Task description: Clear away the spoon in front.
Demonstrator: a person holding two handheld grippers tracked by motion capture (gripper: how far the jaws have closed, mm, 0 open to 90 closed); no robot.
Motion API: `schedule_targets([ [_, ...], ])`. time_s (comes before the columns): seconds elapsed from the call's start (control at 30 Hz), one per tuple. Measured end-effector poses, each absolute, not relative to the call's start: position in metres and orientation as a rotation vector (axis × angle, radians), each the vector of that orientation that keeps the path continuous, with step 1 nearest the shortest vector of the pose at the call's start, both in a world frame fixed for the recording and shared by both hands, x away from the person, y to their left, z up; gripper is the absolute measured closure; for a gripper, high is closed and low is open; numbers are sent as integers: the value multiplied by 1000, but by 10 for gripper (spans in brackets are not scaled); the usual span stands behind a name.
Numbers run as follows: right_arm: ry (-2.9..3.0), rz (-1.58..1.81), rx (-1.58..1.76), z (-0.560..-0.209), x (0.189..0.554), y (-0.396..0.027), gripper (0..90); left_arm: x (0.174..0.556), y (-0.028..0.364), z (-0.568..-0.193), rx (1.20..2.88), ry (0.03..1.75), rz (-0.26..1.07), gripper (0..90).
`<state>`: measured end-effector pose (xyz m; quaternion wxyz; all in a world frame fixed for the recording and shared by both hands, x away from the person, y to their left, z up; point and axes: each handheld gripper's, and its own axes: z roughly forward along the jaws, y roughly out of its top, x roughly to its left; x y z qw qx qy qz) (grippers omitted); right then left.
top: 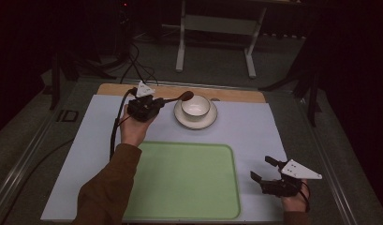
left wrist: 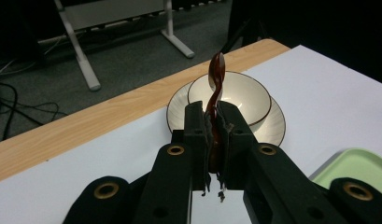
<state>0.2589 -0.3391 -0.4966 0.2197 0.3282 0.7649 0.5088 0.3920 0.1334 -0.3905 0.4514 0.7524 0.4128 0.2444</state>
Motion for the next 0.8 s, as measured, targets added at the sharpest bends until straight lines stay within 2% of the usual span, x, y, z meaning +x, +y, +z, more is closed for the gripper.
schedule_targets([
  [0.27, 2115, 1407, 907, -497, 259, -339, 140, 368, 148, -378, 1850, 1026, 622, 837],
  [0.8, 2116, 1406, 905, -497, 259, -338, 140, 313, 181, -389, 1837, 1074, 563, 836],
])
